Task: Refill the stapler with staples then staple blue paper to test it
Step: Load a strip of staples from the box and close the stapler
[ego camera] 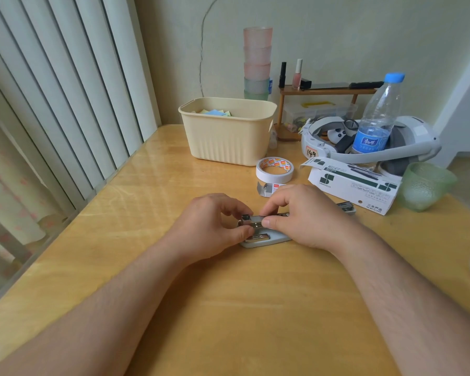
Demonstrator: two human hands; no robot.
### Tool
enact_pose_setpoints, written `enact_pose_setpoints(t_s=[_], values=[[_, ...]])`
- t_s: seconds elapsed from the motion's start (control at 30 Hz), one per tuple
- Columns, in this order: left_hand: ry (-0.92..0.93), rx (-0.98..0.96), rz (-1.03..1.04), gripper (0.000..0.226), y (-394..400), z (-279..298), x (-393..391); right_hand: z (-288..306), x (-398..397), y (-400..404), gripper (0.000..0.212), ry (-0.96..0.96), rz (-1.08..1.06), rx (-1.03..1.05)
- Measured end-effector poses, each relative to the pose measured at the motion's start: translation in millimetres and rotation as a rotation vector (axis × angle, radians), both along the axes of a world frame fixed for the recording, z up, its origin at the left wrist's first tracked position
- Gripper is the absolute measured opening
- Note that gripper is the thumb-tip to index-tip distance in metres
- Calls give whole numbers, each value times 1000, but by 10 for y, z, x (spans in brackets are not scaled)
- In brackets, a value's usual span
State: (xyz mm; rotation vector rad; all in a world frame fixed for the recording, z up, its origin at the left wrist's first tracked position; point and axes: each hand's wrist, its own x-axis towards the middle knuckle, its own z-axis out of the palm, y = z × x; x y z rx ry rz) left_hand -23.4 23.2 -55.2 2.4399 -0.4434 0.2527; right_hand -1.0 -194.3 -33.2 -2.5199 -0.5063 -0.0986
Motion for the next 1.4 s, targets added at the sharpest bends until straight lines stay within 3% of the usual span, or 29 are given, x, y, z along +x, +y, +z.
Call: enact_pose_setpoints(t_s=[0.1,0.33,0.53,0.8,0.9,1.0,1.1,1.4], values=[[-28,-24,-38,36,13,-15,-2,3,-14,-3,8,-6,22,-3],[-121,45,-128,18,-9,-28,-4,90,-20,-326,40,37,-41,-32],[-142,83,-150,28,-22,-51,24,101,7,-654,39,59,-133,-153],[-94,111,-172,37,-35,-59,19,90,56,-722,32,70,-122,-102],[-47,63,-124,50,-7,-25,-3,89,63,-786,33,75,-132,-117],[32,-18,-47,41,53,-22,13,75,66,-875,42,106,-166,-132],[113,-116,1,20,85,-65,49,63,73,-955,48,155,-199,-61],[119,-195,12,14,67,-79,42,2,152,-1087,47,264,-214,340]])
